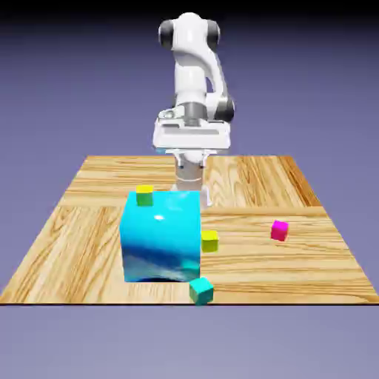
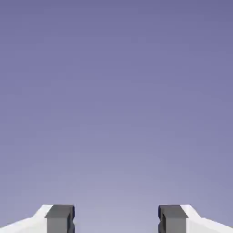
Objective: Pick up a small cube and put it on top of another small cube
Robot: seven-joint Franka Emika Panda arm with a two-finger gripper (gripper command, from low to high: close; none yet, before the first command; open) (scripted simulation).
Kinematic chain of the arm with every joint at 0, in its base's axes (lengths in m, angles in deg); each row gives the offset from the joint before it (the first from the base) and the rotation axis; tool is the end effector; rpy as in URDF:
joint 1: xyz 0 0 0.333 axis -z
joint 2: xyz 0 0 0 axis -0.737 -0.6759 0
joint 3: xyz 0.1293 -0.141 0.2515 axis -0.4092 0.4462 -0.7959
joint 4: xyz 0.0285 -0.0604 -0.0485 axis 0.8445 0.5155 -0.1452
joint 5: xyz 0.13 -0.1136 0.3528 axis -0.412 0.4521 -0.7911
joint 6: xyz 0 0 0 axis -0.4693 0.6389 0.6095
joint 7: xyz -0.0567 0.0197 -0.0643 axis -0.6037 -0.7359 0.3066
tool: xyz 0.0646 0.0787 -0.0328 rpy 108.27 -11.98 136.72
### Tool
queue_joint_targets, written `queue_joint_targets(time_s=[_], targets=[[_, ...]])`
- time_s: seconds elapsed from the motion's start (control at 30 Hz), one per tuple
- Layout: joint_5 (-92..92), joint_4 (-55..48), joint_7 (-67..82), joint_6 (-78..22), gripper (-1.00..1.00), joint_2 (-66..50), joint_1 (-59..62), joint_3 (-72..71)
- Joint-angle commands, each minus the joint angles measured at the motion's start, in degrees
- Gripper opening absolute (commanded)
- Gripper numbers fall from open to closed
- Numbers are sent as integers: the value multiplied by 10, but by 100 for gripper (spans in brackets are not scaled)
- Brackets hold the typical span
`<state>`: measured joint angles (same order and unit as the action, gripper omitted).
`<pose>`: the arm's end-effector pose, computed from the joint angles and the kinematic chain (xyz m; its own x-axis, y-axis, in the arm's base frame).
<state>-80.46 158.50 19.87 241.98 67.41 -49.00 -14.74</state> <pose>0.4002 0.0175 0.4511 0.5729 -0.6473 0.5028 -0.4695 -0.7620 -0.4460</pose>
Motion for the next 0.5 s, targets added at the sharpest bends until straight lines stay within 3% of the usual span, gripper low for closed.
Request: queue_joint_targets(time_s=[0.0, 0.47], targets=[[5, -17, -4, -25, 0, -21, -7, -7], [74, -253, -56, -368, 0, -311, -104, -108]])
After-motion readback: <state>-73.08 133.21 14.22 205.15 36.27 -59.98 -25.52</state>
